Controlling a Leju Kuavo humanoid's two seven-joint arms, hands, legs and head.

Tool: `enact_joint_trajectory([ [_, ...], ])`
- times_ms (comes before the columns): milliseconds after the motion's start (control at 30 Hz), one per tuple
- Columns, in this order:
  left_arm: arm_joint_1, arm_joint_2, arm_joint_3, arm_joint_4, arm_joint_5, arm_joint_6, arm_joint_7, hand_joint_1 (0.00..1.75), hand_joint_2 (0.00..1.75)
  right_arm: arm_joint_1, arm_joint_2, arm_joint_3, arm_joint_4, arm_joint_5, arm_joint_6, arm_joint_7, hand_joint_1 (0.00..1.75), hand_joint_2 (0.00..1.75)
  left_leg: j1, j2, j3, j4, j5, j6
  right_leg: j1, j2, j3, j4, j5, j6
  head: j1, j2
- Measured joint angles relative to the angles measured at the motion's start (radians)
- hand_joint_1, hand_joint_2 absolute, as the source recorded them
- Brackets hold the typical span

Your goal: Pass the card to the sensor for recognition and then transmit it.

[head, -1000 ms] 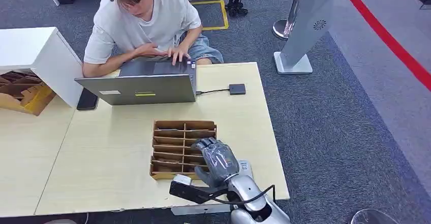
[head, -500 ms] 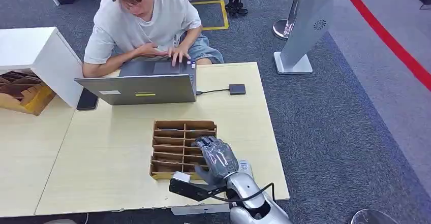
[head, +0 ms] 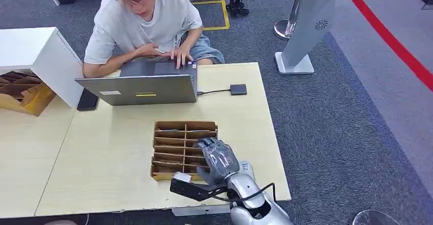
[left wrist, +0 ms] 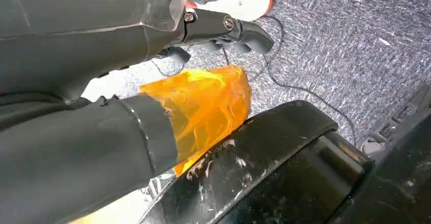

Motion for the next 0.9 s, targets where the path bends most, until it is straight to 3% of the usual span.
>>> enact_joint_trajectory([
  [133,0.000,0.000,0.001,0.000,-0.005,0.000,0.000,0.00,0.00,-0.001,0.002,0.000,0.002,0.002,0.001,0.004,0.61,1.75,0.000,0.000,0.000,0.000,0.000,0.000,0.000,0.000,0.000,0.000,0.000,0.000,0.000,0.000],
  [233,0.000,0.000,0.002,0.000,-0.007,-0.001,0.000,0.00,0.00,-0.001,0.004,0.000,0.003,0.003,0.001,0.006,0.75,1.75,0.000,0.000,0.000,0.000,0.000,0.000,0.000,0.000,0.000,0.000,0.000,0.000,0.000,0.000],
  [267,0.000,0.000,0.002,0.000,-0.007,-0.002,0.000,0.00,0.00,-0.001,0.005,0.000,0.004,0.003,0.001,0.006,1.06,1.75,0.000,0.000,0.000,0.000,0.000,0.000,0.000,0.000,0.000,0.000,0.000,0.000,0.000,0.000],
  [300,0.000,0.000,0.002,0.000,-0.008,-0.002,0.000,0.00,0.00,-0.002,0.005,0.000,0.005,0.003,0.001,0.006,1.22,1.75,0.000,0.000,0.000,0.000,0.000,0.000,0.000,0.000,0.000,0.000,0.000,0.000,0.000,0.000],
  [467,0.000,0.000,0.005,-0.001,-0.014,-0.002,0.000,0.00,0.00,-0.012,0.008,0.000,0.008,0.006,0.000,0.006,1.10,1.75,0.000,0.000,0.000,0.000,0.000,0.000,0.000,0.000,0.000,0.000,0.000,0.000,0.000,0.000],
  [800,0.000,0.000,0.006,-0.003,-0.021,-0.002,0.000,0.00,0.00,-0.013,0.009,0.000,0.008,0.010,-0.005,0.006,1.36,1.75,0.000,0.000,0.000,0.000,0.000,0.000,0.000,0.000,0.000,0.000,0.000,0.000,0.000,0.000],
  [900,0.000,0.000,0.008,-0.003,-0.022,-0.003,0.000,0.00,0.00,-0.013,0.010,0.000,0.008,0.011,-0.011,0.006,1.52,1.75,0.000,0.000,0.000,0.000,0.000,0.000,0.000,0.000,0.000,0.000,0.000,0.000,0.000,0.000],
])
